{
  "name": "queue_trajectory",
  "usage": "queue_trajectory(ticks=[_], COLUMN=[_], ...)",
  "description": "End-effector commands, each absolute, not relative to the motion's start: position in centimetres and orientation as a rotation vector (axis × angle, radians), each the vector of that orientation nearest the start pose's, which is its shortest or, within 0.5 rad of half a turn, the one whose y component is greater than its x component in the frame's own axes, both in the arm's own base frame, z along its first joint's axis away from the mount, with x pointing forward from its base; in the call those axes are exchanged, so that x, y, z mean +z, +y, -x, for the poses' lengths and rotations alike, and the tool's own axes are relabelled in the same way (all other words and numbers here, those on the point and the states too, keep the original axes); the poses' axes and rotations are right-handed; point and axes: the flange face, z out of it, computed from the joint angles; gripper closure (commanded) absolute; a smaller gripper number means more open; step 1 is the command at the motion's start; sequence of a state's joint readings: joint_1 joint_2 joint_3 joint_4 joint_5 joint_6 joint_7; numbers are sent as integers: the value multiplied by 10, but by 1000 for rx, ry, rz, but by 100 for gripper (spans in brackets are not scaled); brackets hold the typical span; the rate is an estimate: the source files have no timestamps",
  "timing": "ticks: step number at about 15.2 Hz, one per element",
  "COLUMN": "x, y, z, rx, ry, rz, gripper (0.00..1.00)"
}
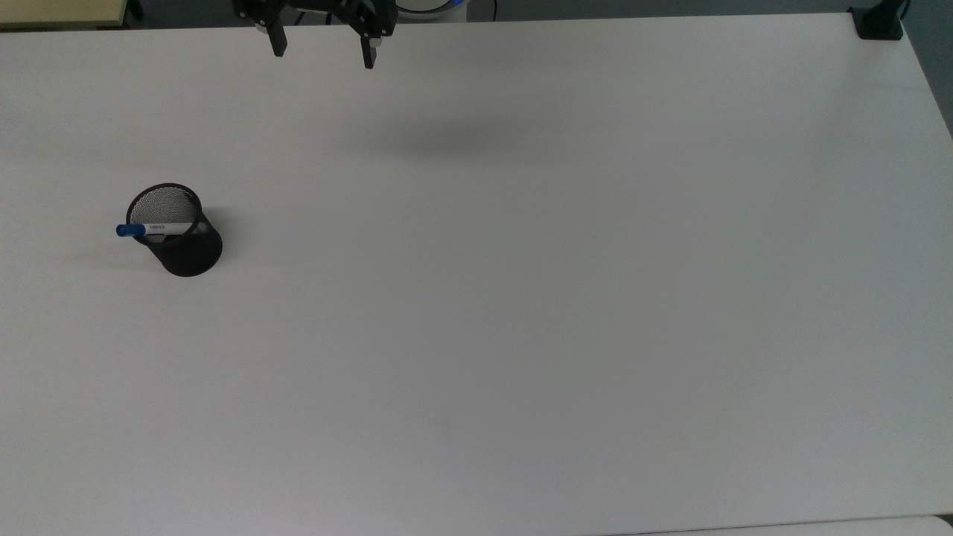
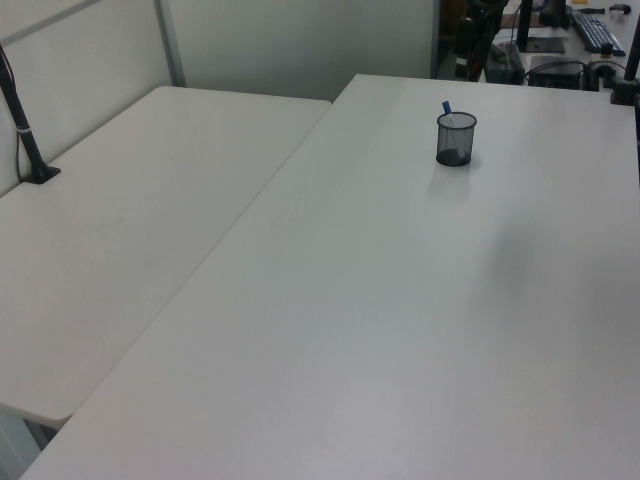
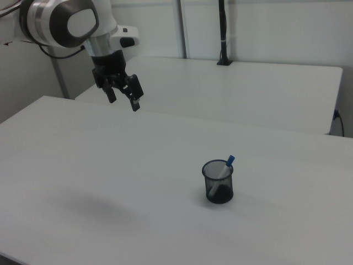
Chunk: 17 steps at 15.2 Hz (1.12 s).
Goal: Remove the marker
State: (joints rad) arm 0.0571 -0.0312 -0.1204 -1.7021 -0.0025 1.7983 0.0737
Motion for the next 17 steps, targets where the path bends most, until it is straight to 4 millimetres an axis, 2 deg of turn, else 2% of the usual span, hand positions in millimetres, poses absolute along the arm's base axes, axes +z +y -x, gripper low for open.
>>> queue_trajectory(ticks=[1, 12, 14, 15, 17], x=[604, 606, 607, 607, 607], y=[-37, -39, -50, -54, -79], z=[-561, -560, -558, -557, -552], rx=[-211, -214, -214, -209, -182], ry=[196, 187, 168, 101, -67], rz=[3128, 3129, 3133, 3139, 3153], gripper=[0, 0, 0, 0, 0])
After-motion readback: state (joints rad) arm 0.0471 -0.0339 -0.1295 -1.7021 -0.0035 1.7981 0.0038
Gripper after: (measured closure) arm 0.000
